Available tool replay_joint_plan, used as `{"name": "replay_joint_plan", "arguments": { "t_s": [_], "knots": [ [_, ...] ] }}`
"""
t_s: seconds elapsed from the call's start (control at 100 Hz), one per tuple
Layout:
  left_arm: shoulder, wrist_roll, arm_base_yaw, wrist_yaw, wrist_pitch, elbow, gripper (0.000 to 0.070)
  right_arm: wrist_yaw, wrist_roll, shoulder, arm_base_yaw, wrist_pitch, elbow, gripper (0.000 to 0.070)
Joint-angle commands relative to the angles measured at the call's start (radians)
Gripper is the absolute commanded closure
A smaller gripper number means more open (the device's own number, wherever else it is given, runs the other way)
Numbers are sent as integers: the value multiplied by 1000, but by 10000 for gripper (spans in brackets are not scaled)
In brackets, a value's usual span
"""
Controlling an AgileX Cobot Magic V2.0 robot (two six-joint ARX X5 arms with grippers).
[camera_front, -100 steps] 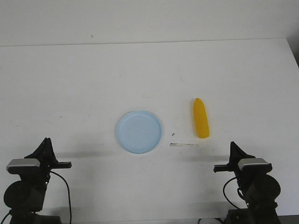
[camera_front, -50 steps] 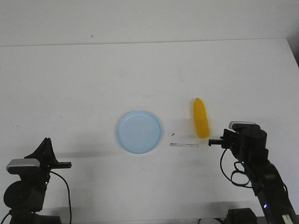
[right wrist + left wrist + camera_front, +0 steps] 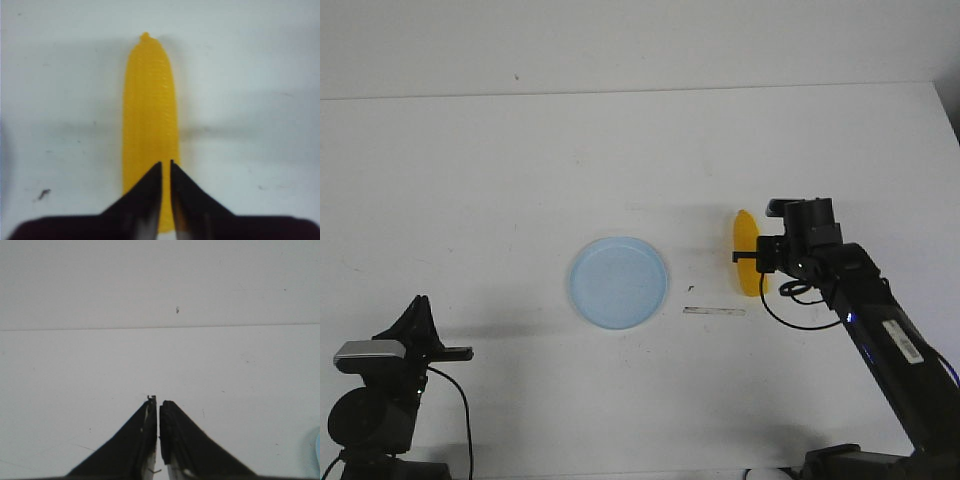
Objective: Place corn on plate with both arms
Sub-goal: 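Reach the right gripper to the yellow corn and grasp it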
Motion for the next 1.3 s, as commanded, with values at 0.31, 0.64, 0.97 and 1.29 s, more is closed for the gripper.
{"name": "replay_joint_plan", "arguments": {
  "t_s": [0.31,0.64,0.97,1.29],
  "knots": [
    [0,12,2,-2,16,8,698,7,24,278,41,-97,188,57],
    [0,12,2,-2,16,8,698,55,24,368,41,-91,188,179],
    [0,13,2,-2,16,8,698,59,24,370,41,-85,188,385],
    [0,13,2,-2,16,8,698,-139,32,346,72,-154,298,385]
  ]
}}
